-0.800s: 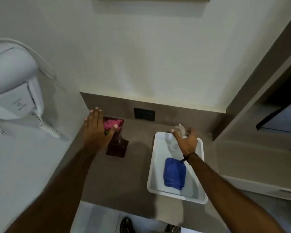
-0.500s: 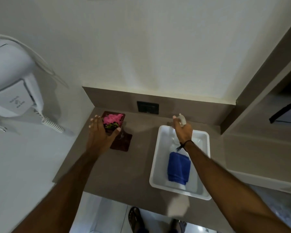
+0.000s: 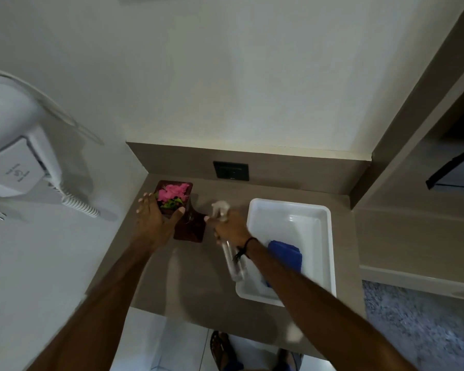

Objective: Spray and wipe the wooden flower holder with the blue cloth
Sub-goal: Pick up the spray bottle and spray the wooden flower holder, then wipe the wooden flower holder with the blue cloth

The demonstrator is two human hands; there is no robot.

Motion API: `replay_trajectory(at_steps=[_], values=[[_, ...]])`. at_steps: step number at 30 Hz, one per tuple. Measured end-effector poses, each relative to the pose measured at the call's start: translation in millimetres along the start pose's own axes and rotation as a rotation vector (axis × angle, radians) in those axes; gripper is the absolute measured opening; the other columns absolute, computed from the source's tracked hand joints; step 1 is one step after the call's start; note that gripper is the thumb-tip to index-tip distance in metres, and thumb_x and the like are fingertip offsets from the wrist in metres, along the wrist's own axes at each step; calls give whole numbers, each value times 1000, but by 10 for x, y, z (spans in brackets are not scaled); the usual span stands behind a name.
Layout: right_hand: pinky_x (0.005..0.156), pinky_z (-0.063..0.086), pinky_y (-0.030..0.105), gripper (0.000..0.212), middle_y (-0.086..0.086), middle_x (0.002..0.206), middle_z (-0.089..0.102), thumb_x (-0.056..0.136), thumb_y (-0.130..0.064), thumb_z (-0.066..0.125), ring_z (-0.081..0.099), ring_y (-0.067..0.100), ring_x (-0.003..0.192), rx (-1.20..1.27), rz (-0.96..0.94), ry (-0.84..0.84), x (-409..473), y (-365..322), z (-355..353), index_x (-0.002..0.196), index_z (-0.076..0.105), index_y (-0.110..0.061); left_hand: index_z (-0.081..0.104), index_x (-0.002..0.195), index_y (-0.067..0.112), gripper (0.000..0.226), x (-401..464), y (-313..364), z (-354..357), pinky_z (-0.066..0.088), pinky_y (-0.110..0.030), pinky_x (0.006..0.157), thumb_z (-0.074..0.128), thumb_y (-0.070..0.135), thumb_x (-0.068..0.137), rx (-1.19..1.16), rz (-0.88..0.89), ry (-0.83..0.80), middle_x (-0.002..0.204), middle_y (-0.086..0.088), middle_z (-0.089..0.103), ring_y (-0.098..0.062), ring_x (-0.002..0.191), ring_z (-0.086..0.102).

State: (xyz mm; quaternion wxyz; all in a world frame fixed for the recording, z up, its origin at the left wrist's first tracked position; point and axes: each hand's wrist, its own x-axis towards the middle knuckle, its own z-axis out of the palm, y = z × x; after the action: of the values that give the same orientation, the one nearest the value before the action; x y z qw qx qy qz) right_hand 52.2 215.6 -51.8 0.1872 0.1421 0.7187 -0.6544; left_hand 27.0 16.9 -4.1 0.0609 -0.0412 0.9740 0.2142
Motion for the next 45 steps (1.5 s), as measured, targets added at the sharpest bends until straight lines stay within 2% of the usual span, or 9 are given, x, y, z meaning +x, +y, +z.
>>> replay_trajectory(at_steps=[7, 11, 17, 24, 29, 32, 35, 41, 45], values=[[35, 46, 15, 28, 1, 56, 59, 87, -29, 73, 53, 1, 31, 54, -13, 82, 67, -19, 274, 66, 59, -17, 23, 155, -1, 91, -7, 10, 14, 18, -53, 126, 57, 54, 91, -3, -19, 5, 164, -26, 25, -40, 155, 18], [51, 55, 25, 23, 1, 65, 66, 86, -38, 72, 61, 9, 50, 69, -57, 239, 66, -5, 77, 81, 67, -16, 12, 159, 1, 100, 15, -37, 34, 11, -49, 129, 54, 59, 90, 0, -26, 9, 169, -22, 13, -36, 159, 8], [61, 57, 22, 9, -6, 71, 65, 95, -35, 61, 64, 6, 63, 25, -305, 529, 8, 10, -874, 94, 63, -26, 16, 158, 3, 101, 96, -114, 77, 10, -52, 128, 53, 65, 88, -7, -22, 10, 169, -21, 15, -36, 159, 7], [84, 56, 41, 23, 12, 88, 73, 98, -31, 55, 68, 25, 84, -139, -208, 588, -11, 429, -1334, 78, 63, -25, 19, 158, 4, 99, 107, -136, 97, 11, -52, 128, 53, 65, 87, -11, -12, 25, 168, -22, 17, -37, 158, 8], [92, 55, 36, 30, 5, 108, 68, 93, -32, 63, 66, 23, 101, -225, -195, 571, -13, 530, -1362, 118, 60, -15, 20, 157, 3, 98, 101, -124, 87, 13, -52, 128, 55, 62, 88, 4, -16, 23, 167, -23, 18, -38, 158, 10], [95, 51, 34, 68, -1, 123, 62, 78, -39, 80, 60, 17, 109, -133, -119, 571, -197, 699, -1385, 135, 47, -25, 26, 153, 1, 94, 96, -114, 89, 20, -57, 125, 57, 60, 88, 4, -3, 41, 162, -26, 26, -42, 154, 19], [104, 46, 42, 101, 8, 140, 52, 66, -47, 87, 52, 27, 126, -163, 124, 655, -436, 1049, -1304, 145, 34, -15, 14, 158, 2, 100, 77, -103, 106, 12, -52, 128, 56, 60, 89, -12, -17, 35, 168, -24, 14, -39, 158, 9], [93, 54, 43, 80, 16, 119, 56, 67, -50, 84, 59, 32, 106, -512, 350, 510, -585, 1340, -924, 121, 48, -3, 10, 160, 4, 104, 86, -126, 131, 8, -52, 128, 56, 63, 88, -43, -25, 23, 169, -22, 10, -37, 158, 5], [87, 53, 36, 73, 14, 119, 63, 70, -42, 84, 63, 31, 108, -374, 444, 459, -532, 1235, -838, 122, 49, -4, 8, 160, 4, 105, 86, -142, 135, 6, -50, 127, 55, 64, 87, -40, -35, 22, 170, -21, 7, -37, 159, 3]])
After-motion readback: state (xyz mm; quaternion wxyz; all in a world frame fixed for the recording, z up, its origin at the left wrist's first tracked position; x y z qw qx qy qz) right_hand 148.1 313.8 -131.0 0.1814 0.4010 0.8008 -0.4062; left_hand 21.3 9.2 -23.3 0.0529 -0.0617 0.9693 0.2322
